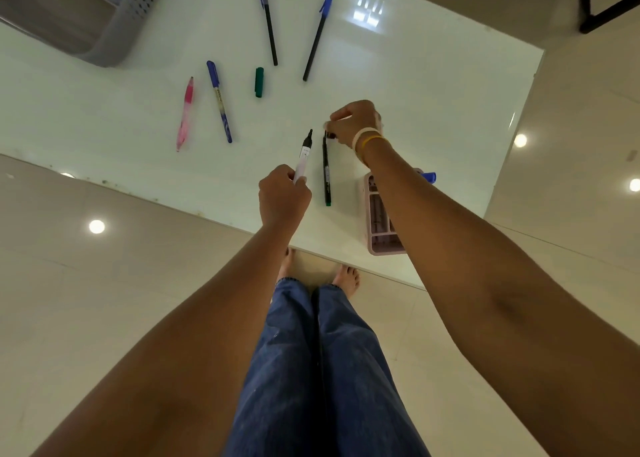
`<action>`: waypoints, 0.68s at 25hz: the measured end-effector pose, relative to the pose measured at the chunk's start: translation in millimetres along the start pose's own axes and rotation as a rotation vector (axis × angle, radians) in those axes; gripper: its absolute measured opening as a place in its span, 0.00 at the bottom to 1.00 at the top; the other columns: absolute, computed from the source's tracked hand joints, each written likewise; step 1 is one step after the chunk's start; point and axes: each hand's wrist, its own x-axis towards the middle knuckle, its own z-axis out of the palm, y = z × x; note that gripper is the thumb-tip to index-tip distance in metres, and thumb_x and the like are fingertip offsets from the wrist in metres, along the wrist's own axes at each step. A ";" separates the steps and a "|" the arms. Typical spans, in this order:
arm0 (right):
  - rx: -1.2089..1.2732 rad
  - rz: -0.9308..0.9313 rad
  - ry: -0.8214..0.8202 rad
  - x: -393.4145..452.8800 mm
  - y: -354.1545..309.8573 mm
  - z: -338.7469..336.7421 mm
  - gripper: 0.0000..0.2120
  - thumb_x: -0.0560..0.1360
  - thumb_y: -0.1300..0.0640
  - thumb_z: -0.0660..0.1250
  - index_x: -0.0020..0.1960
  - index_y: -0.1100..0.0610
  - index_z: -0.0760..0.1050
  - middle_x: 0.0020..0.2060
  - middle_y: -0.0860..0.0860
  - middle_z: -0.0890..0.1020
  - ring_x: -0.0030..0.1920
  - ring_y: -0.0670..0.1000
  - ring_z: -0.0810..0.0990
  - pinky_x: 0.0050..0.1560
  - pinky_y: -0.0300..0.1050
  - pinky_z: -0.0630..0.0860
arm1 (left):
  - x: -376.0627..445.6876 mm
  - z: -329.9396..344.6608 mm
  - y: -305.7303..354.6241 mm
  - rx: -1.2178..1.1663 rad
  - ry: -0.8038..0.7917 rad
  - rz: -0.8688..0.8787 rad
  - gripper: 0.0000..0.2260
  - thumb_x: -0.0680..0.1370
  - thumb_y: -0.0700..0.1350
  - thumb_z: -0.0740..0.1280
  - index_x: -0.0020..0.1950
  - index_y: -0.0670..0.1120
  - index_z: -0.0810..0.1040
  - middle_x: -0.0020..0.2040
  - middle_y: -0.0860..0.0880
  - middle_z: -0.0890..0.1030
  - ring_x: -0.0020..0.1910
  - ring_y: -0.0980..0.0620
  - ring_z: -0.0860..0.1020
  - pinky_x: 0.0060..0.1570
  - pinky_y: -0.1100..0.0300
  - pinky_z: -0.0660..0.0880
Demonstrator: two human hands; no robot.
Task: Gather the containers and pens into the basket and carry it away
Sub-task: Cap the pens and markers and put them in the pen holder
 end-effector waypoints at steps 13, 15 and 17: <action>0.709 0.117 0.049 -24.5 11.9 -2.9 0.03 0.72 0.64 0.72 0.41 0.59 0.81 0.38 0.56 0.84 0.42 0.56 0.85 0.48 0.50 0.83 | -5.1 -6.1 -1.7 0.015 -0.022 0.138 0.08 0.77 0.45 0.67 0.47 0.40 0.80 0.41 0.45 0.83 0.38 0.45 0.79 0.38 0.61 0.71; 0.638 0.103 -0.011 -27.2 13.1 -1.2 0.02 0.72 0.66 0.72 0.42 0.61 0.81 0.40 0.58 0.84 0.44 0.58 0.85 0.49 0.52 0.83 | -7.1 -6.6 -1.6 0.025 -0.036 0.160 0.08 0.77 0.45 0.67 0.47 0.40 0.81 0.41 0.45 0.83 0.38 0.46 0.79 0.38 0.60 0.72; 0.610 0.084 -0.087 -32.2 13.7 0.3 0.03 0.72 0.68 0.71 0.43 0.62 0.81 0.42 0.60 0.83 0.45 0.60 0.84 0.51 0.55 0.82 | -7.1 -6.3 -0.7 -0.019 -0.058 0.162 0.08 0.77 0.44 0.67 0.44 0.40 0.80 0.40 0.43 0.83 0.35 0.44 0.79 0.37 0.57 0.76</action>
